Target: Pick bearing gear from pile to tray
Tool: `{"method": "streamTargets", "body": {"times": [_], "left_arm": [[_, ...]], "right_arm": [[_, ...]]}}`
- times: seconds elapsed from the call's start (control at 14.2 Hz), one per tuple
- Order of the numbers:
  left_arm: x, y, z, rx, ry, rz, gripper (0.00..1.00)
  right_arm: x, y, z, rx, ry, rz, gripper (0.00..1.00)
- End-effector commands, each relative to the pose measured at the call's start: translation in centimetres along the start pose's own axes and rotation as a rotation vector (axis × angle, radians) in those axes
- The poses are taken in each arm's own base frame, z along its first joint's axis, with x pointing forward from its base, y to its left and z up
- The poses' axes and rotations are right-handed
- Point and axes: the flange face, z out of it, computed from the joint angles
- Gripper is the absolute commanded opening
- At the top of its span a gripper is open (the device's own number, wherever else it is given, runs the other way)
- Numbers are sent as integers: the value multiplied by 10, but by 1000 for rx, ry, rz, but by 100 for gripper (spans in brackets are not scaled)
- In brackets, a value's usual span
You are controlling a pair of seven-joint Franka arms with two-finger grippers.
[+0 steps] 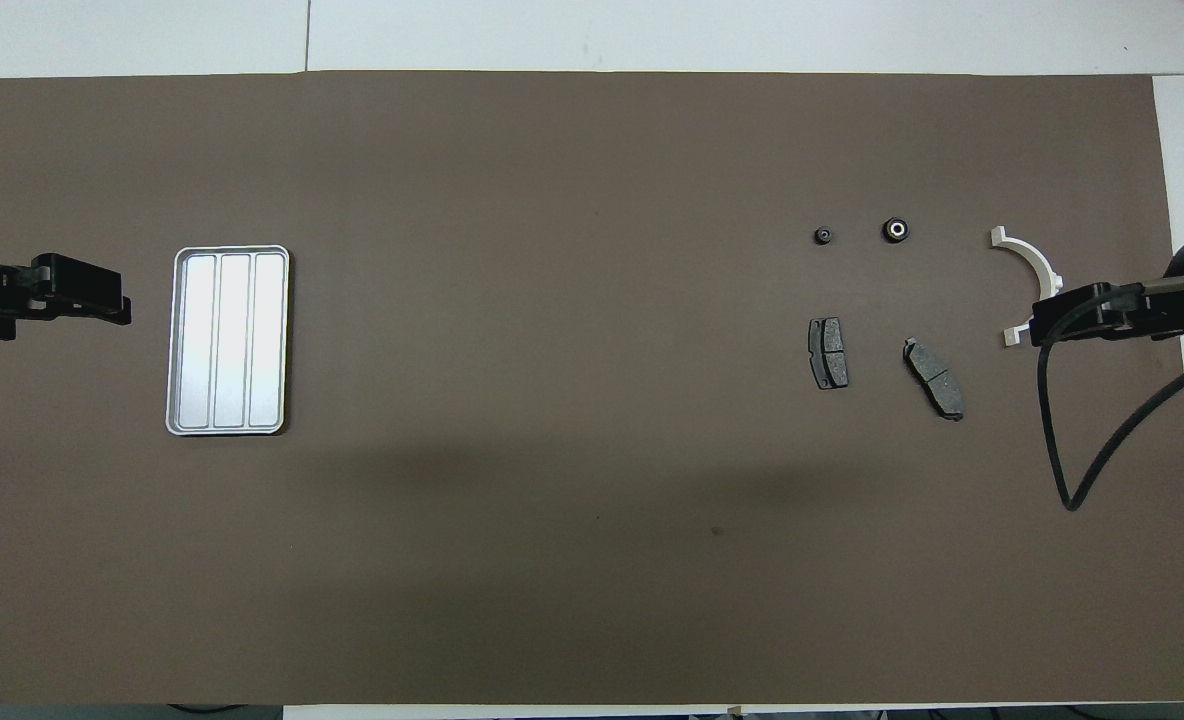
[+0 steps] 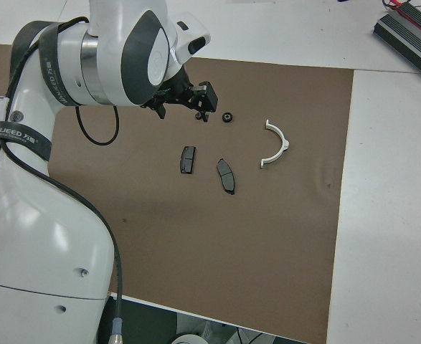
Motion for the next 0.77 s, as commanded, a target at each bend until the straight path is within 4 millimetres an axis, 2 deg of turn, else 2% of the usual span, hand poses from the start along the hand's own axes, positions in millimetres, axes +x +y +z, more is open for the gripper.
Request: {"method": "streamTargets", "body": {"times": [0.0, 0.7], "left_arm": [[-4, -3, 0, 12, -2, 0, 100], [-4, -3, 0, 12, -2, 0, 100]], "right_arm": [[-2, 3, -4, 12, 3, -2, 100], [-12, 0, -17, 24, 18, -10, 100]]}}
